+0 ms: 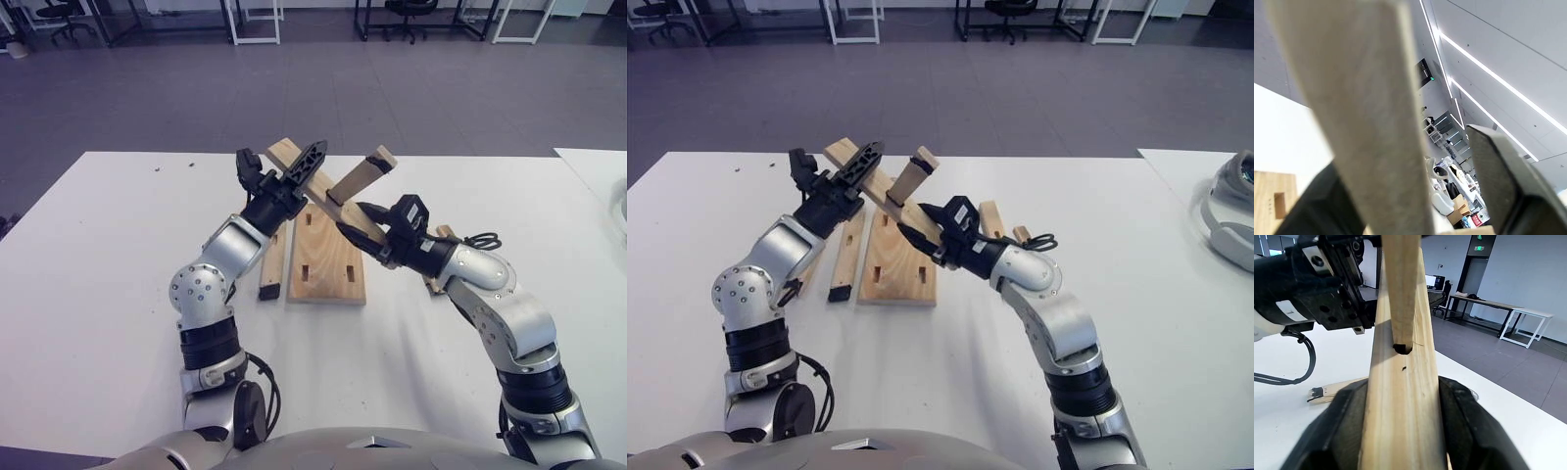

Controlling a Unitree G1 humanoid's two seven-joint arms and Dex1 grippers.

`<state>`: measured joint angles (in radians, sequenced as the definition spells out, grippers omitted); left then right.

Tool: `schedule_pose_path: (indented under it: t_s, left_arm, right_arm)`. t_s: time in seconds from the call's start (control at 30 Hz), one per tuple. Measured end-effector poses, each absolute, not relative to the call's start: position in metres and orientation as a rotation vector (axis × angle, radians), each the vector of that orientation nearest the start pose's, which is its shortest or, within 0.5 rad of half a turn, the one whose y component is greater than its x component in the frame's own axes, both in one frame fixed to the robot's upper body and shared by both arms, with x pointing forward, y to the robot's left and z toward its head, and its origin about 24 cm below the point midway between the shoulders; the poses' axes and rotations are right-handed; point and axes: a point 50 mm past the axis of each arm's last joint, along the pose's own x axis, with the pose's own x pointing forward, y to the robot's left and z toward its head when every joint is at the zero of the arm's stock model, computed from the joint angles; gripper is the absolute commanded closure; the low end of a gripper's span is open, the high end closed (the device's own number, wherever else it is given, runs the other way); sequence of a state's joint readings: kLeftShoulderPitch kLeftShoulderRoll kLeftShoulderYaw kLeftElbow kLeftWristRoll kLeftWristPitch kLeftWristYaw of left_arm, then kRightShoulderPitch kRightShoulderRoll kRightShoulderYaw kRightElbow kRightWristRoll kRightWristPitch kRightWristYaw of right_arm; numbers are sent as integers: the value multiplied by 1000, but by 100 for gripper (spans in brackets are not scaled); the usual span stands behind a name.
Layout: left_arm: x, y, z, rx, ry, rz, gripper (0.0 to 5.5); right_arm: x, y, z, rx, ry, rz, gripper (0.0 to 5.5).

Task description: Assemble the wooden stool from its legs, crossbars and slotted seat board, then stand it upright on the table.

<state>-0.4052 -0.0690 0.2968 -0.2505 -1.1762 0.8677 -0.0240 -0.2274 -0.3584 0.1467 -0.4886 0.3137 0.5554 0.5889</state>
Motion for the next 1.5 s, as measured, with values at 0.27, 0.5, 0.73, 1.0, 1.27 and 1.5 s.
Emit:
schedule_pose_path:
  t_s: [0.27,0.5,0.73,1.0,1.27,1.5]
  left_arm:
    - [275,110,162,-1010,87,-718,444]
    - [267,113,156,-1040,86,-673,448]
    - [239,163,143,-968,47,-294,448]
    - [227,170,141,-642,47,-91,448]
    - [232,165,133,-518,29,-41,448]
    - [229,146,138,-336,24,-85,448]
  right_arm:
    - [244,-111,147,-209,-71,957,342]
    - [241,-110,142,-221,-63,968,266]
    - [221,-122,101,-385,91,988,163]
    - [238,-165,41,-606,359,767,163]
    - [253,-141,35,-641,298,802,163]
    - [250,-126,33,-614,279,882,163]
